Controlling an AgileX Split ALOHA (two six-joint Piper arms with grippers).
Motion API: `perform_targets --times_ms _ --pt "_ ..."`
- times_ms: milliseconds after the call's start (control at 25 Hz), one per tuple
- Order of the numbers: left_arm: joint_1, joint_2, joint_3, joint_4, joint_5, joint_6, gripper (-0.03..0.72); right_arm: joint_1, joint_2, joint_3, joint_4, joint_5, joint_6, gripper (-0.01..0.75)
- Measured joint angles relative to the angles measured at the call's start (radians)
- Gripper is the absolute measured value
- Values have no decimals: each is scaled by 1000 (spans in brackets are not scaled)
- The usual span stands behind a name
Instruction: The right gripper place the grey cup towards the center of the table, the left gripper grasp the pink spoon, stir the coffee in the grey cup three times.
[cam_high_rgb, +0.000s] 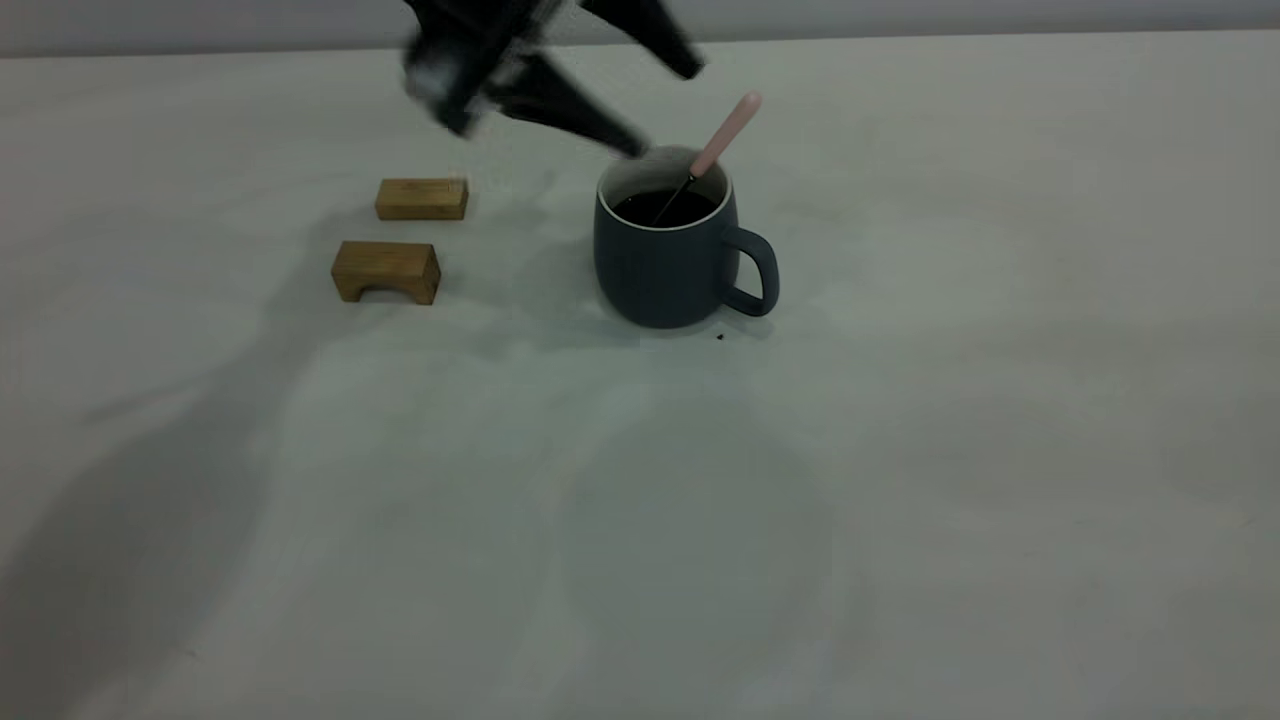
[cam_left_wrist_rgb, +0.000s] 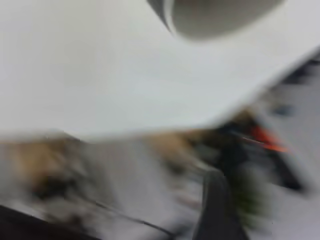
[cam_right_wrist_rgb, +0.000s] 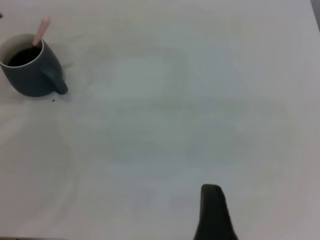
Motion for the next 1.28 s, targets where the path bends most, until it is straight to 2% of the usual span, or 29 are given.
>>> perform_targets --times_ms 120,280,560,720,840,1280 --pt "-12 -84 0 314 0 163 540 0 0 0 0 0 0 570" --pt "-40 -199 0 671 0 294 512 0 0 0 0 0 0 570" --pt "-125 -518 4 1041 0 373 471 0 0 0 0 0 0 570" --pt "-126 -735 88 1102 0 376 458 0 0 0 0 0 0 570" --pt "-126 -879 234 1104 0 377 457 0 0 0 0 0 0 570" --pt "-122 -1448 956 1097 -2 337 455 0 0 0 0 0 0 570"
